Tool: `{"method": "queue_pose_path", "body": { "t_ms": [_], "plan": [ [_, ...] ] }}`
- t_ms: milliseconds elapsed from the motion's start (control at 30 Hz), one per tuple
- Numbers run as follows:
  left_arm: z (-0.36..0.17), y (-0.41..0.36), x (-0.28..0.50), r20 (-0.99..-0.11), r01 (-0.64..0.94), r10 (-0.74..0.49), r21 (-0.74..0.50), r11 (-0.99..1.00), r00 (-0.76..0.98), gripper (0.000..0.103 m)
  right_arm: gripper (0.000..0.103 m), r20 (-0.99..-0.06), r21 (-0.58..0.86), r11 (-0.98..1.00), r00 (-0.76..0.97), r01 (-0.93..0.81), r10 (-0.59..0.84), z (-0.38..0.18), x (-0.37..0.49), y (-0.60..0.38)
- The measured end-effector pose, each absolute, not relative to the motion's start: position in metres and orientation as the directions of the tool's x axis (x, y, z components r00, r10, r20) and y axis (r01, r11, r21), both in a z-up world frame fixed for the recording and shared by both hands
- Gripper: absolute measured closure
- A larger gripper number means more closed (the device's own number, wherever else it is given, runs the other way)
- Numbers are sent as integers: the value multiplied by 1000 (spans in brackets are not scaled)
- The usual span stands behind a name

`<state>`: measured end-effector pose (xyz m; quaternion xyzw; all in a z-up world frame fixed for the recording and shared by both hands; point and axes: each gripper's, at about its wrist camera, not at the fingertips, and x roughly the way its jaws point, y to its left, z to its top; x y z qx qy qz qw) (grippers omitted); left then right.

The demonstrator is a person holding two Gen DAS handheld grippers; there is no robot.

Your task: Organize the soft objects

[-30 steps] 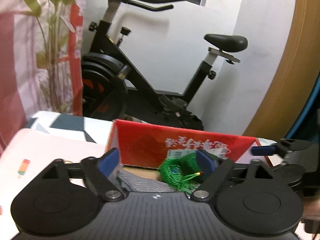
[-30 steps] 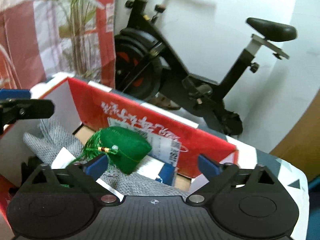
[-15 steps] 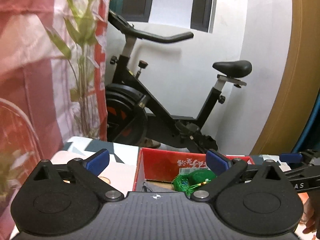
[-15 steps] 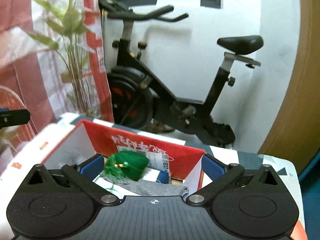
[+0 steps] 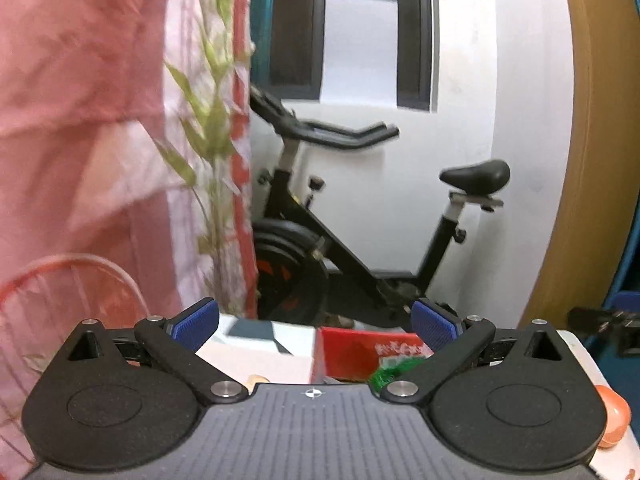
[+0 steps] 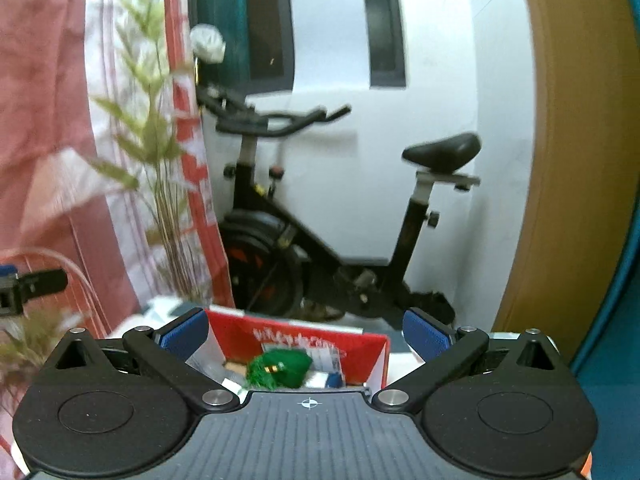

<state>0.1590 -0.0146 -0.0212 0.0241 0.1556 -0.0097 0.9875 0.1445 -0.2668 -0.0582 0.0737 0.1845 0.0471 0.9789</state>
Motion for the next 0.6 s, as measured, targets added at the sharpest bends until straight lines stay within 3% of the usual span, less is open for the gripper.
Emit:
{"method": "queue_pose_path", "body": {
  "t_ms": [600],
  "plan": [
    [10,-3,35,-246,-9,21,53,999,969,0,0,-222,139,990,973,-30,61,-18,7,-241]
  ]
}}
